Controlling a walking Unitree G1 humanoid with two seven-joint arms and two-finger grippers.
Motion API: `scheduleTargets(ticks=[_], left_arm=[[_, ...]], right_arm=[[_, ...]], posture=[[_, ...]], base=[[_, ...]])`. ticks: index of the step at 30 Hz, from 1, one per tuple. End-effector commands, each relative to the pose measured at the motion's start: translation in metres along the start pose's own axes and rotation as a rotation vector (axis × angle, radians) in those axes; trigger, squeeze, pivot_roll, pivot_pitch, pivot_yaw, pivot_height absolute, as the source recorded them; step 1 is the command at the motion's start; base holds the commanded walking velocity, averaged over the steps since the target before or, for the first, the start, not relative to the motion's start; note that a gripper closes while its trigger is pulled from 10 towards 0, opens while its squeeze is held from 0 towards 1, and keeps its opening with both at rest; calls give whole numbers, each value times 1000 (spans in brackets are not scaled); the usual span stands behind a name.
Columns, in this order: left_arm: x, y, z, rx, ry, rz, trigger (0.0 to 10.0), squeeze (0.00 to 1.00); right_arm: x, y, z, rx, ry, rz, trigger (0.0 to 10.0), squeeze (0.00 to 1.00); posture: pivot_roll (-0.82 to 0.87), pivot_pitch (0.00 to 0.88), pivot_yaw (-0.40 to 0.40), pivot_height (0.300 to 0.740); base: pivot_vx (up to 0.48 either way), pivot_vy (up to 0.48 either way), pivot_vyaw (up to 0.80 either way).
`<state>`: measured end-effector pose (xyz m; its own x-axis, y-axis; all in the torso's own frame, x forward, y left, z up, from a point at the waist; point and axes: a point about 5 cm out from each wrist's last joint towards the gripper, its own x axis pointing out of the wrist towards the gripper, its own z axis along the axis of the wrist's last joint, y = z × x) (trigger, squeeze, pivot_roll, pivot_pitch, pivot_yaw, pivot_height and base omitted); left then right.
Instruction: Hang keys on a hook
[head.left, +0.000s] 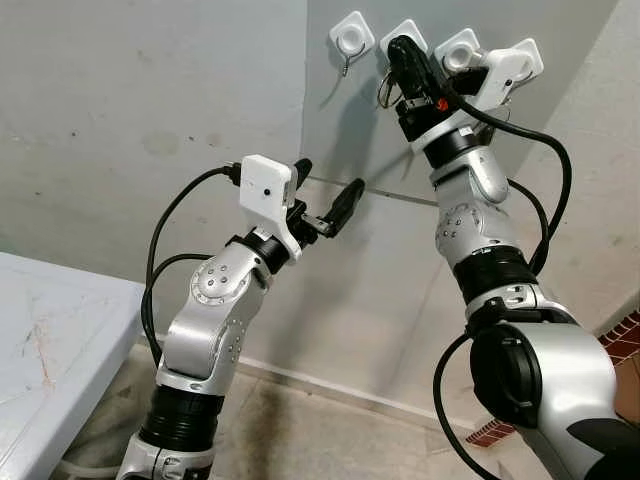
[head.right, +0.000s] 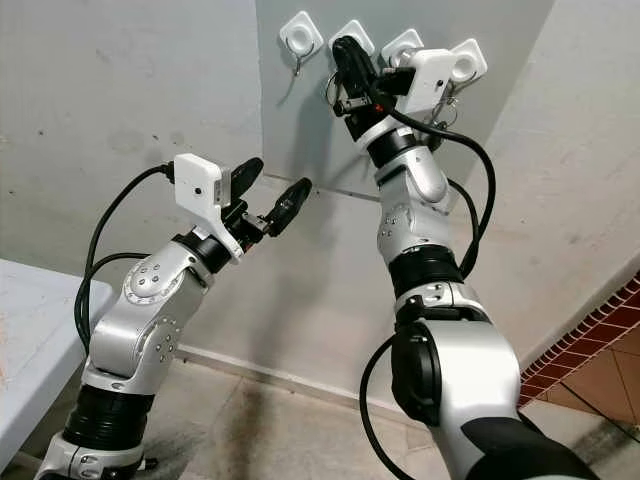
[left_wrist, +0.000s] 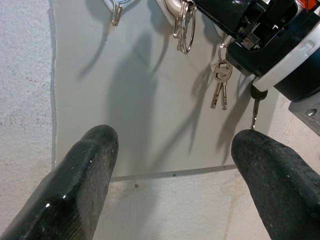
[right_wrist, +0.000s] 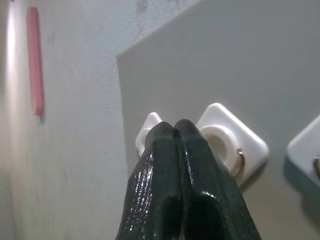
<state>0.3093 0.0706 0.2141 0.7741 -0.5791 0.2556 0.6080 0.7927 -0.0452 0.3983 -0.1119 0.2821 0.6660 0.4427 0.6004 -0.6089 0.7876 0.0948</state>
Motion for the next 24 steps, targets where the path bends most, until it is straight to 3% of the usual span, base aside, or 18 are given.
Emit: scheduleTargets(ticks=[1,24], left_arm=[[3,-2,10,13,-32,-10,10000,0],[2,-2,13,13,-39,-1,10000,0]], right_arm=[[7,1,9,1,-23,28,10000,0],[6,-7,6,5,73,82,10000,0]], posture=[[41,7,-60,740],[56,12,-68,740]], base=[[0,0,0],[0,0,0]])
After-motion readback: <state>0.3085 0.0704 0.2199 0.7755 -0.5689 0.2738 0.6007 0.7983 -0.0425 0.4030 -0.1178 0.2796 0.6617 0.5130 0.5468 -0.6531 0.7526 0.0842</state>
